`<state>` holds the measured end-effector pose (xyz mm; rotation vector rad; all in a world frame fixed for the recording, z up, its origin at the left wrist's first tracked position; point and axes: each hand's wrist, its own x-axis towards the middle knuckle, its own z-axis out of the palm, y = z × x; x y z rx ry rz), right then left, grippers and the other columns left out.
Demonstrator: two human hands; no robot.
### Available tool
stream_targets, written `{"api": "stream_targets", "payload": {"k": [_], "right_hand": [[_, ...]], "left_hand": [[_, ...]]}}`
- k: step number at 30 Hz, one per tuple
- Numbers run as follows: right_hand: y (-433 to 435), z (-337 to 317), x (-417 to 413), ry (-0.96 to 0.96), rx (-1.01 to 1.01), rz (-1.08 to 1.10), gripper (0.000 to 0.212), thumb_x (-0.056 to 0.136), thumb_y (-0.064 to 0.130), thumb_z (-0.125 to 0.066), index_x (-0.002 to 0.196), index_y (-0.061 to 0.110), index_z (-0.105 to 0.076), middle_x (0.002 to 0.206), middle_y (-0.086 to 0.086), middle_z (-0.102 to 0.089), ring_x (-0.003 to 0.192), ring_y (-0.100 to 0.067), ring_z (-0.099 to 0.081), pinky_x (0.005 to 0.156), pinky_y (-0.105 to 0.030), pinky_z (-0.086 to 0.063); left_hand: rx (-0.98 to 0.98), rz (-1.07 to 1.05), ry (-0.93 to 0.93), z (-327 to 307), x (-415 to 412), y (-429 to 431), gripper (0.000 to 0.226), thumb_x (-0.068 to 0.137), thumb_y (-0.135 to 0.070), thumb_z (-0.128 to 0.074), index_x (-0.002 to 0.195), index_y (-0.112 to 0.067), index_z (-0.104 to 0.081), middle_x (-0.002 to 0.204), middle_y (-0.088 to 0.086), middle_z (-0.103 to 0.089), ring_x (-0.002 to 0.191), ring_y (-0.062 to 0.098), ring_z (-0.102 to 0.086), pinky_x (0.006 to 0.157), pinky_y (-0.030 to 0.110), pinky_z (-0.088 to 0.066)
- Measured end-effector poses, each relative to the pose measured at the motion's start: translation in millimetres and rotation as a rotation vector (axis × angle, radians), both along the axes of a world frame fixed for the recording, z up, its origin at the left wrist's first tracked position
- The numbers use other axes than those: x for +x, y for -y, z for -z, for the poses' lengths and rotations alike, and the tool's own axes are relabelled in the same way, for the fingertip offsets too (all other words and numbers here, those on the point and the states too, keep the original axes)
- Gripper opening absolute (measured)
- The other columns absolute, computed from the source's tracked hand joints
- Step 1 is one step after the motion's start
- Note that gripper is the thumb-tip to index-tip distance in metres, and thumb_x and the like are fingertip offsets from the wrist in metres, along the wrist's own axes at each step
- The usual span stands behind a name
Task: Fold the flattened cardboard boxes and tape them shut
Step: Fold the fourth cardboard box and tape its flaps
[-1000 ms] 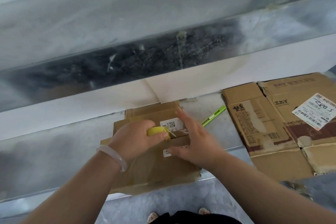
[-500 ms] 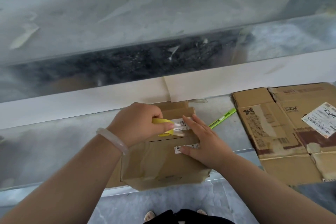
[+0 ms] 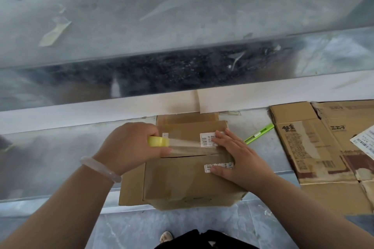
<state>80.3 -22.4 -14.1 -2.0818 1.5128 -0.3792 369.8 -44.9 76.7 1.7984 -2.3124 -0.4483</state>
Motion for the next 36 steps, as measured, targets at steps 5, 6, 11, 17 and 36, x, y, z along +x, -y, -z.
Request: {"api": "stream_targets", "payload": {"k": [5, 6, 11, 17, 36], "right_hand": [[0.2, -1.7, 0.9, -0.025, 0.018, -0.019, 0.084, 0.075, 0.074, -0.056, 0.149, 0.045, -0.027, 0.153, 0.036, -0.007, 0.139, 0.019, 0.012, 0.112, -0.014, 0.002], [0.0, -1.9, 1.7, -0.031, 0.021, -0.027, 0.084, 0.076, 0.074, -0.054, 0.149, 0.045, -0.026, 0.154, 0.035, -0.006, 0.139, 0.018, 0.013, 0.113, -0.015, 0.002], [-0.4, -3.0, 0.2, -0.04, 0.022, -0.036, 0.084, 0.075, 0.077, -0.049, 0.149, 0.045, -0.027, 0.156, 0.032, -0.007, 0.141, 0.016, 0.011, 0.117, -0.02, -0.002], [-0.2, -4.5, 2.0, -0.049, -0.006, -0.044, 0.077, 0.079, 0.068, -0.057, 0.147, 0.045, -0.03, 0.155, 0.031, -0.012, 0.139, 0.02, 0.01, 0.116, -0.015, 0.003], [-1.2, -7.7, 2.9, -0.192, 0.016, -0.065, 0.073, 0.075, 0.082, -0.032, 0.142, 0.057, -0.013, 0.151, 0.038, 0.0, 0.142, 0.014, 0.013, 0.12, -0.026, 0.009]], "left_hand": [[-0.002, -0.101, -0.13, -2.9, 25.5, -3.4, 0.056, 0.06, -0.087, -0.046, 0.061, -0.033, -0.058, 0.057, -0.015, -0.058, 0.053, 0.004, -0.052, 0.05, 0.023, -0.034], [-0.011, -0.122, -0.126, -2.9, 31.0, -5.2, 0.055, 0.063, -0.086, -0.045, 0.06, -0.032, -0.058, 0.057, -0.016, -0.058, 0.051, 0.005, -0.051, 0.049, 0.022, -0.034], [-0.152, -0.105, 0.072, 5.4, 46.3, -13.4, 0.056, 0.073, -0.079, -0.044, 0.052, -0.027, -0.051, 0.048, -0.008, -0.052, 0.049, 0.005, -0.051, 0.049, 0.021, -0.03], [-0.083, -0.136, 0.005, 13.7, 66.8, -16.4, 0.05, 0.076, -0.075, -0.052, 0.053, -0.03, -0.052, 0.05, -0.01, -0.053, 0.051, 0.005, -0.05, 0.051, 0.022, -0.032], [0.148, -0.246, 0.028, 70.6, 77.9, -9.9, 0.058, 0.071, -0.082, -0.053, 0.069, -0.025, -0.062, 0.064, -0.008, -0.062, 0.064, 0.007, -0.06, 0.07, 0.031, -0.052]]}}
